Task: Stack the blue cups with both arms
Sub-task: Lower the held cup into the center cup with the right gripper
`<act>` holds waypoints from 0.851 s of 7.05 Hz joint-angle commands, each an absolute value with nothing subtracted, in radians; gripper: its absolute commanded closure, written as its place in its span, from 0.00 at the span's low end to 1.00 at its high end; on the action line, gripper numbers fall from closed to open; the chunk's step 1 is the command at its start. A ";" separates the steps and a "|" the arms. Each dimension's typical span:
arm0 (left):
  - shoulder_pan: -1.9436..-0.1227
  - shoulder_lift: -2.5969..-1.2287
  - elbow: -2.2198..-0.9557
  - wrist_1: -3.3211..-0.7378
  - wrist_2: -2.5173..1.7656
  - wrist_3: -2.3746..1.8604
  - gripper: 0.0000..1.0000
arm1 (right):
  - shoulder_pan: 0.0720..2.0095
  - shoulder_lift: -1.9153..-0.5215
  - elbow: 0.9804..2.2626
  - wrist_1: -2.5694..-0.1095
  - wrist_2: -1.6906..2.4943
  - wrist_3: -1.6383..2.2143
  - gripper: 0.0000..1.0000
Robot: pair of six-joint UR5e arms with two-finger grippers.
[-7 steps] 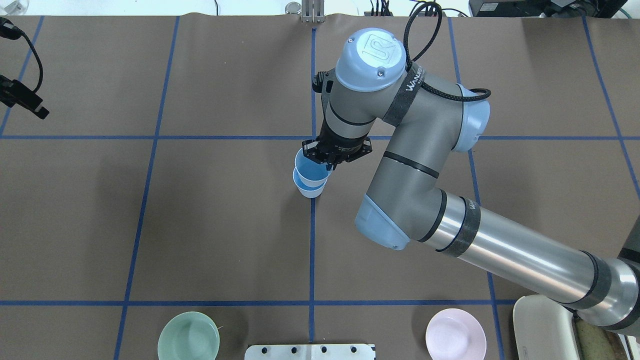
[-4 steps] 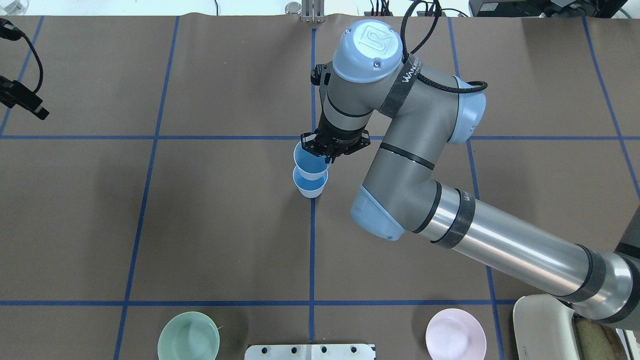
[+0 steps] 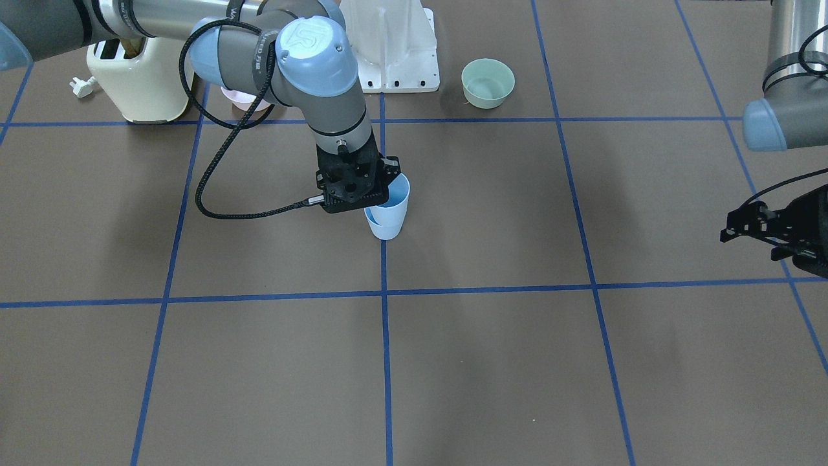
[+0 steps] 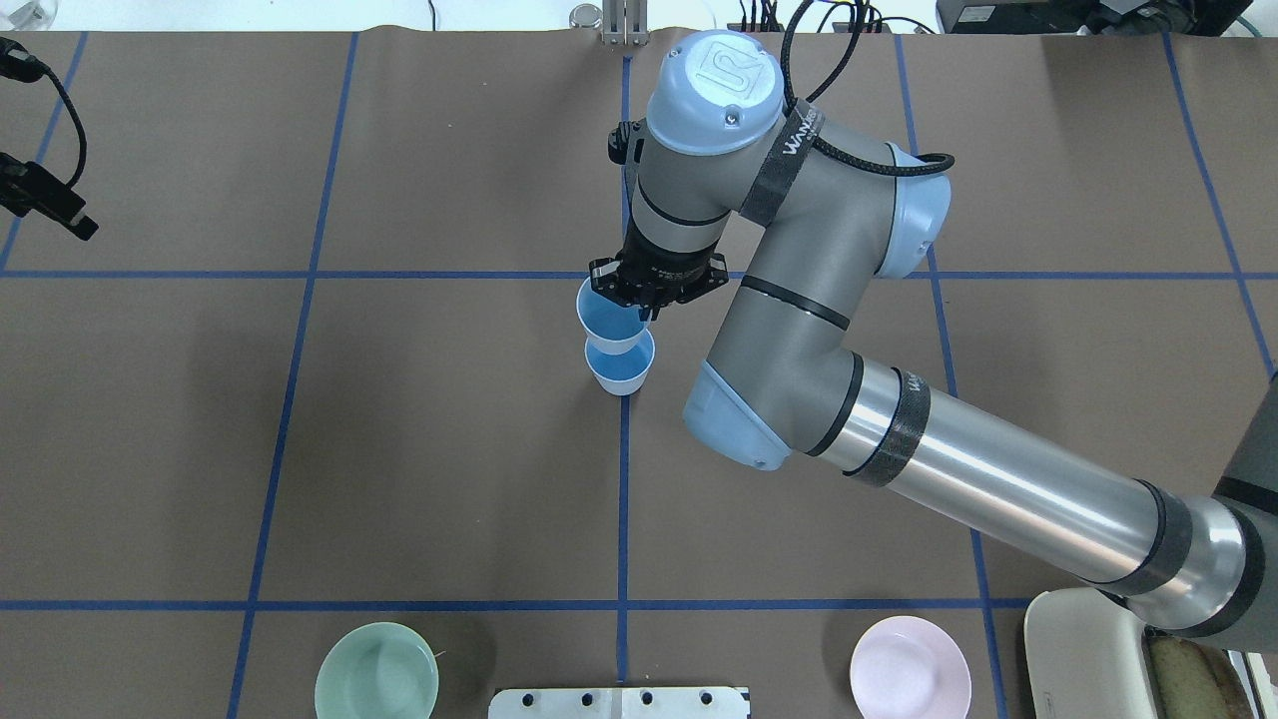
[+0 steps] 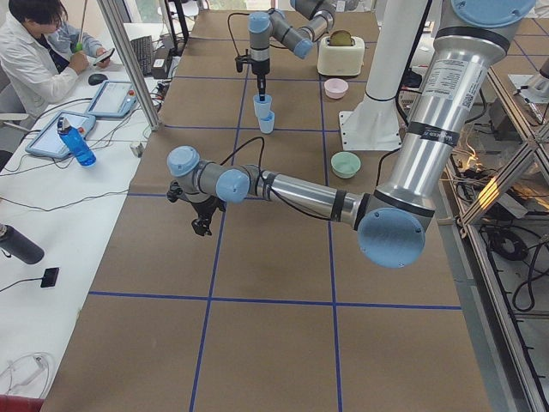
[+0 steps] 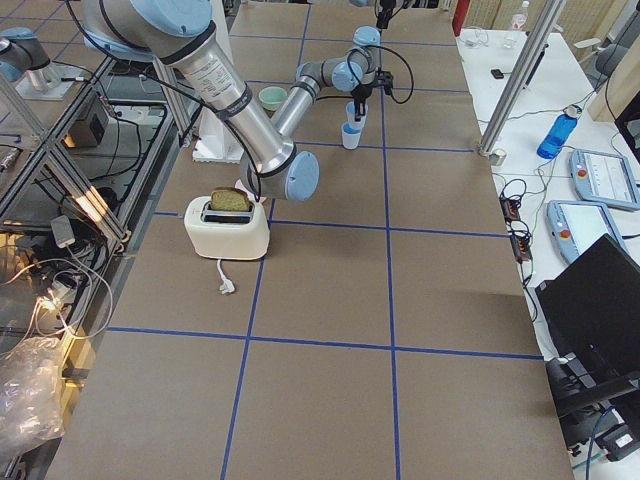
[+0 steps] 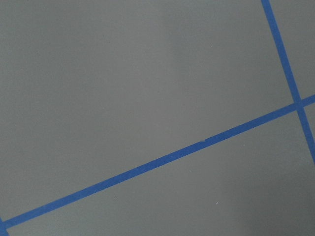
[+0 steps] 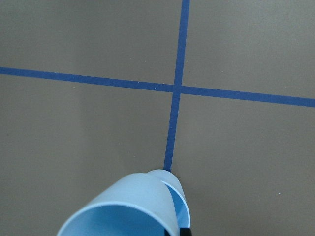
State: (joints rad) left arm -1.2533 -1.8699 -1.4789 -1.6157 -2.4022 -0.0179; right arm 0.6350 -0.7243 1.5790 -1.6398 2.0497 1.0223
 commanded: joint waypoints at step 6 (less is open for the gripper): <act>-1.252 -1.875 -1.479 -1.615 -2.402 -0.023 0.03 | 0.634 -0.732 1.583 -1.640 2.051 1.029 1.00</act>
State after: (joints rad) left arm -1.2518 -1.8733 -1.4787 -1.6153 -2.4022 -0.0217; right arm 0.6338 -0.7320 1.5825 -1.6398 2.0509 1.0269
